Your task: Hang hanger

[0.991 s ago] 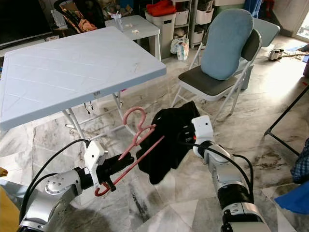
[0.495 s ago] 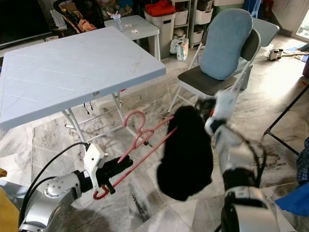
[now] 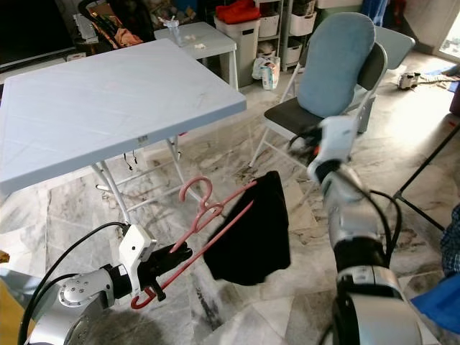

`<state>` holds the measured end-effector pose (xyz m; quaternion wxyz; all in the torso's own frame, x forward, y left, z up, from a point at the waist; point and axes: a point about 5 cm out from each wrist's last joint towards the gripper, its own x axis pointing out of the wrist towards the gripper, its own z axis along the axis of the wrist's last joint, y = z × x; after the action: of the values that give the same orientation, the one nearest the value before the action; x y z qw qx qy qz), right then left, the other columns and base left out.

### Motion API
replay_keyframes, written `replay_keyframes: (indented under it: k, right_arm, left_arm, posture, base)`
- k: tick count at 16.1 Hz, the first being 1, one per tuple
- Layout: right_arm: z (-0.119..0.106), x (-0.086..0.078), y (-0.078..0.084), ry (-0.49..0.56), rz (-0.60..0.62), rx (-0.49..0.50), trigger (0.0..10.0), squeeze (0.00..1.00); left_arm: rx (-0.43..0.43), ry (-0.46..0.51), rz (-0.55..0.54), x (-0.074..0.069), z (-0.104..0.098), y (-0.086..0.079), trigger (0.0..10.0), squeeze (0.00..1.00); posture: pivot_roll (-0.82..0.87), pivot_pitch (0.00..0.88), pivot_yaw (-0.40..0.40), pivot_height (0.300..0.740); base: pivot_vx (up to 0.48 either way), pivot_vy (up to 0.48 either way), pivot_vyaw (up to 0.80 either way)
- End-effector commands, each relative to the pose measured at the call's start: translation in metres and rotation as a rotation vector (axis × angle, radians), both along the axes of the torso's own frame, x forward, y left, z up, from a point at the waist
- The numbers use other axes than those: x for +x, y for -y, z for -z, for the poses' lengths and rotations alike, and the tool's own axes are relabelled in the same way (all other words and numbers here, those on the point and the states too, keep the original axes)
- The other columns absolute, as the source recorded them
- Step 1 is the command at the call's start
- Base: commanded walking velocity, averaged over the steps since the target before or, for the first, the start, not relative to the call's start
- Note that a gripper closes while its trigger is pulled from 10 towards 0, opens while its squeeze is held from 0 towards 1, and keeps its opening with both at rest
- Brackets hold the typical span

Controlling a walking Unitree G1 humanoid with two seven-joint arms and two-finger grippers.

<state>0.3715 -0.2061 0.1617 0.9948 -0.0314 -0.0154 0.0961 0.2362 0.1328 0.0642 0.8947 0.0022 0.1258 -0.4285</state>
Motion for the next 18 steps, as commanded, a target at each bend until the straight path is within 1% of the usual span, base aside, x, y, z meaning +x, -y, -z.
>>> replay_keyframes:
  k: [1,2,3,4,5,7,8,9,10,11,13,15,18]
  right_arm:
    - [0.013,-0.005,0.003,-0.063,-0.042,-0.083,10.0,0.0]
    - [0.02,-0.008,0.007,-0.099,-0.059,-0.132,10.0,0.0]
    - [0.031,-0.013,0.012,-0.171,-0.077,-0.157,10.0,0.0]
    - [0.039,-0.018,0.019,-0.224,-0.085,-0.16,10.0,1.0]
    - [0.046,-0.022,0.021,-0.261,-0.105,-0.185,10.0,1.0]
    - [0.054,-0.028,0.016,-0.305,-0.184,-0.185,10.0,1.0]
    - [0.06,-0.031,0.011,-0.332,-0.238,-0.205,10.0,1.0]
    - [0.064,-0.033,0.006,-0.337,-0.285,-0.248,10.0,1.0]
    - [0.065,-0.033,0.001,-0.307,-0.299,-0.29,10.0,1.0]
    - [0.06,-0.03,-0.002,-0.25,-0.275,-0.315,10.0,1.0]
    - [0.054,-0.026,-0.005,-0.184,-0.24,-0.355,10.0,1.0]
    - [0.052,-0.024,-0.006,-0.162,-0.221,-0.379,10.0,1.0]
    - [0.056,-0.023,-0.006,-0.166,-0.208,-0.401,10.0,1.0]
  left_arm:
    - [-0.015,0.083,-0.02,0.006,-0.016,-0.003,0.0,0.0]
    - [-0.014,0.093,-0.033,0.008,-0.016,-0.003,0.0,0.0]
    - [-0.015,0.103,-0.05,0.01,-0.018,-0.004,0.0,0.0]
    - [-0.015,0.118,-0.068,0.014,-0.02,-0.005,0.0,0.0]
    - [-0.016,0.13,-0.08,0.016,-0.021,-0.005,0.0,0.0]
    - [-0.022,0.14,-0.086,0.021,-0.025,-0.005,0.0,0.0]
    - [-0.03,0.146,-0.083,0.023,-0.027,-0.004,0.0,0.0]
    - [-0.045,0.149,-0.07,0.023,-0.03,0.0,0.0,0.0]
    - [-0.053,0.148,-0.047,0.021,-0.031,0.004,0.0,0.0]
    - [-0.054,0.142,-0.022,0.017,-0.031,0.007,0.0,0.0]
    - [-0.048,0.138,-0.012,0.015,-0.029,0.007,0.0,0.0]
    - [-0.047,0.135,-0.004,0.013,-0.029,0.007,0.0,0.0]
    - [-0.049,0.136,0.019,0.011,-0.03,0.01,0.0,0.0]
  posture:
    - [-0.1,0.003,0.015,0.74]
    - [-0.1,0.005,0.017,0.74]
    - [-0.1,0.005,0.017,0.74]
    - [-0.1,0.006,0.021,0.74]
    - [-0.11,0.007,0.024,0.74]
    - [-0.11,0.007,0.028,0.74]
    - [-0.11,0.007,0.03,0.74]
    - [-0.1,0.007,0.033,0.74]
    - [-0.1,0.007,0.033,0.74]
    - [-0.1,0.007,0.033,0.74]
    - [-0.09,0.007,0.032,0.74]
    - [-0.09,0.009,0.031,0.74]
    - [-0.1,0.009,0.031,0.74]
  base:
    - [0.0,0.0,0.0]
    - [0.0,0.0,0.0]
    - [0.0,0.0,0.0]
    - [0.0,0.0,0.0]
    - [0.0,0.0,0.0]
    - [0.0,0.0,0.0]
    - [0.0,0.0,0.0]
    - [0.0,0.0,0.0]
    - [0.0,0.0,0.0]
    - [0.0,0.0,0.0]
    - [0.0,0.0,0.0]
    - [0.0,0.0,0.0]
    - [0.0,0.0,0.0]
